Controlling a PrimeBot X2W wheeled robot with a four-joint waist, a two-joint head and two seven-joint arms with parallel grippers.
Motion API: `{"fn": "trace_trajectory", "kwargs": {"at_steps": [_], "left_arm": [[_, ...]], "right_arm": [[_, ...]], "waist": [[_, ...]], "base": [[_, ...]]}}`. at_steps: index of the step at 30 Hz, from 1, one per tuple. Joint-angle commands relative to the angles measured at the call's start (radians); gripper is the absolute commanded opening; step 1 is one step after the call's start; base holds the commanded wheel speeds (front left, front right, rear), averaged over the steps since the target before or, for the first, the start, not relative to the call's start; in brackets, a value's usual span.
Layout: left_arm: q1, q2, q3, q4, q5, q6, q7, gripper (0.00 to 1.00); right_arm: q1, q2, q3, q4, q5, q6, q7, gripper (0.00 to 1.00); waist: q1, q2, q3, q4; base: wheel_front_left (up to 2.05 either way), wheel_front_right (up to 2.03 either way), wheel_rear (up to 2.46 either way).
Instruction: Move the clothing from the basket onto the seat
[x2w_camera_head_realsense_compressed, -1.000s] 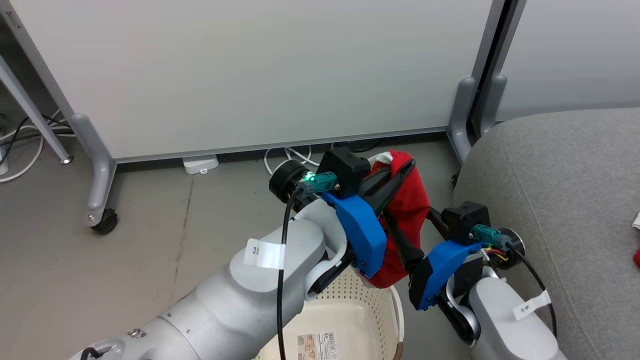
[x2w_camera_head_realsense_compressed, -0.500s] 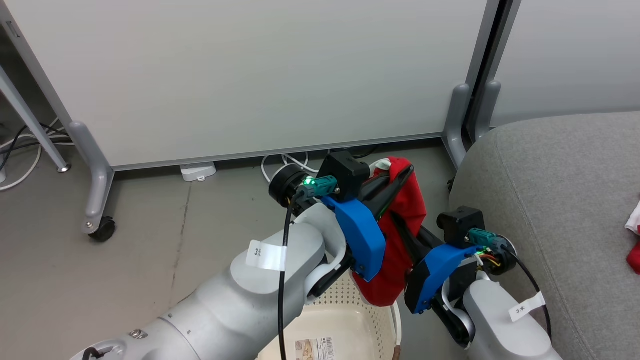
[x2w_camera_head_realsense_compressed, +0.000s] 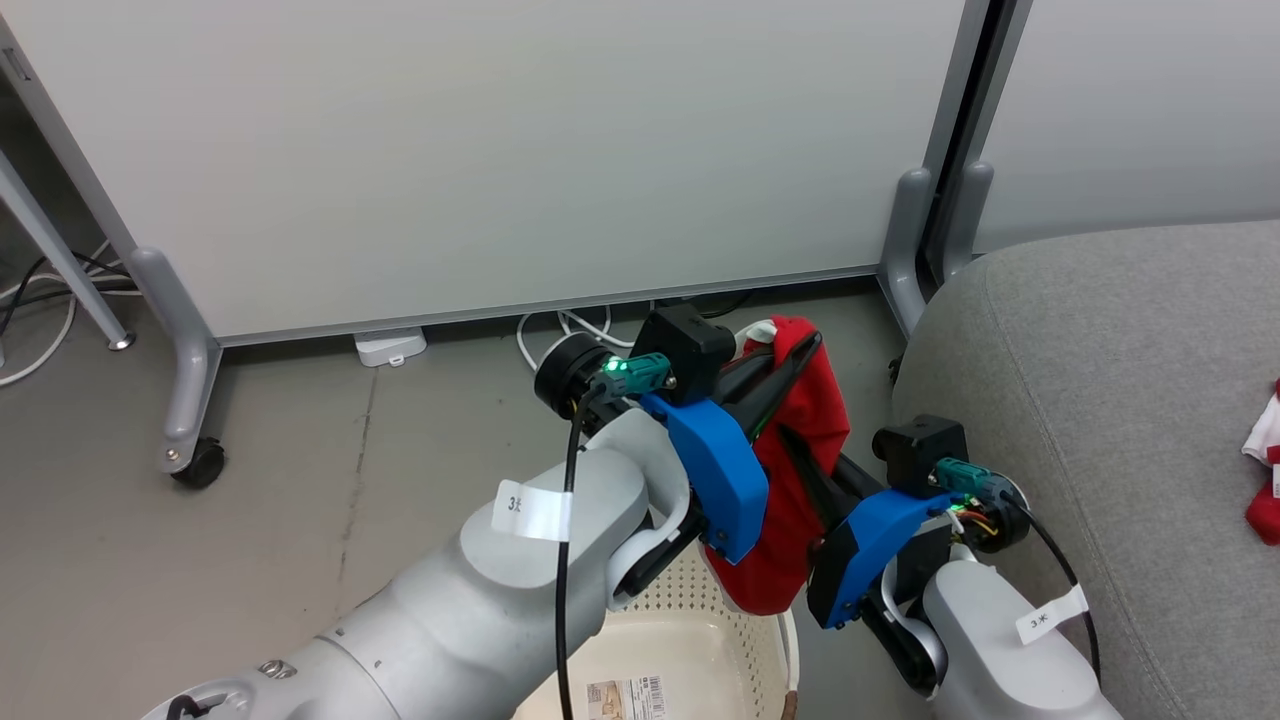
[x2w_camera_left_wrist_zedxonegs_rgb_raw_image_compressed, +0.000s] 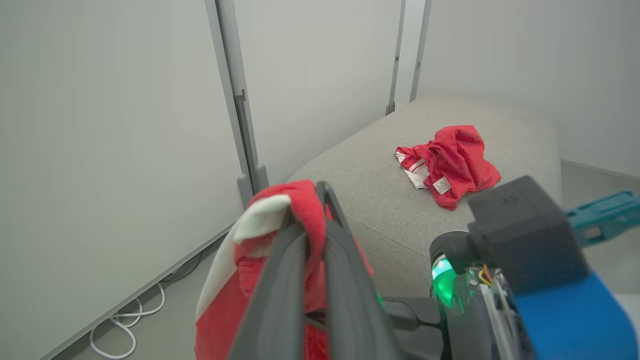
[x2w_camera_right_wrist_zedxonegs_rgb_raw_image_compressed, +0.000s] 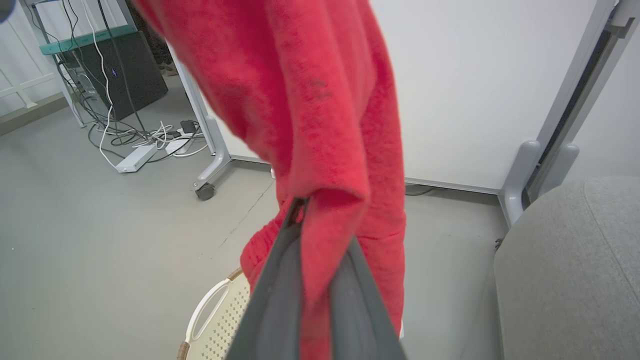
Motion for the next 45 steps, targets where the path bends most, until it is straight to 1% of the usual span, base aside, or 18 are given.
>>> {"fn": "trace_trajectory", "kwargs": {"at_steps": [1, 2, 14, 20, 22, 24, 28, 32, 39, 45], "left_arm": [[-0.007, 0.000, 0.000, 0.004, -0.011, 0.007, -0.006, 0.44], [-0.007, 0.000, 0.000, 0.005, -0.013, 0.008, -0.006, 1.00], [0.008, 0.000, -0.005, 0.020, -0.009, 0.025, -0.023, 1.00], [0.049, 0.000, 0.023, 0.023, 0.019, 0.040, -0.038, 1.00], [0.072, 0.004, 0.065, 0.004, 0.049, 0.046, -0.040, 1.00], [0.113, 0.022, 0.119, -0.030, 0.101, 0.051, -0.039, 1.00], [0.222, 0.061, 0.237, -0.113, 0.218, 0.061, -0.040, 1.00], [0.346, 0.086, 0.362, -0.187, 0.316, 0.065, -0.040, 1.00], [0.533, 0.115, 0.566, -0.276, 0.473, 0.035, -0.040, 1.00], [0.665, 0.117, 0.719, -0.316, 0.571, 0.012, -0.040, 1.00]], "right_arm": [[-0.014, 0.000, 0.004, 0.004, 0.011, 0.000, -0.008, 0.00], [-0.016, 0.000, 0.005, 0.006, 0.010, 0.000, -0.008, 0.00], [-0.024, 0.000, 0.004, 0.017, 0.017, 0.000, -0.022, 0.00], [-0.023, 0.000, -0.013, 0.021, 0.002, 0.000, -0.028, 0.00], [-0.021, 0.000, -0.021, 0.020, -0.003, 0.000, -0.031, 0.00], [-0.017, 0.000, -0.029, 0.016, -0.011, 0.000, -0.034, 0.00], [-0.004, 0.000, -0.045, 0.007, -0.020, 0.000, -0.033, 0.00], [0.011, 0.000, -0.060, -0.005, -0.031, 0.000, -0.031, 0.00], [0.027, 0.000, -0.064, -0.038, -0.039, 0.000, -0.016, 0.00], [0.036, 0.000, -0.072, -0.057, -0.040, 0.000, -0.011, 0.00]], "waist": [[0.0000, 0.0000, 0.000, 0.000], [0.0000, 0.0000, -0.001, 0.000], [0.0000, 0.0000, -0.003, 0.001], [0.0000, 0.0000, -0.004, 0.009], [0.0000, 0.0000, -0.002, 0.013], [0.0000, 0.0000, 0.000, 0.018], [0.0000, 0.0000, 0.001, 0.027], [0.0000, 0.0000, 0.003, 0.036], [0.0000, 0.0000, 0.007, 0.040], [0.0000, 0.0000, 0.007, 0.035]], "base": [[0.00, 0.00, 0.00], [0.00, 0.00, 0.00], [0.00, 0.00, 0.00], [0.00, 0.00, 0.00], [0.00, 0.00, 0.00], [0.00, 0.00, 0.00], [0.00, 0.00, 0.00], [0.00, 0.00, 0.00], [0.00, 0.00, 0.00], [0.00, 0.00, 0.00]]}}
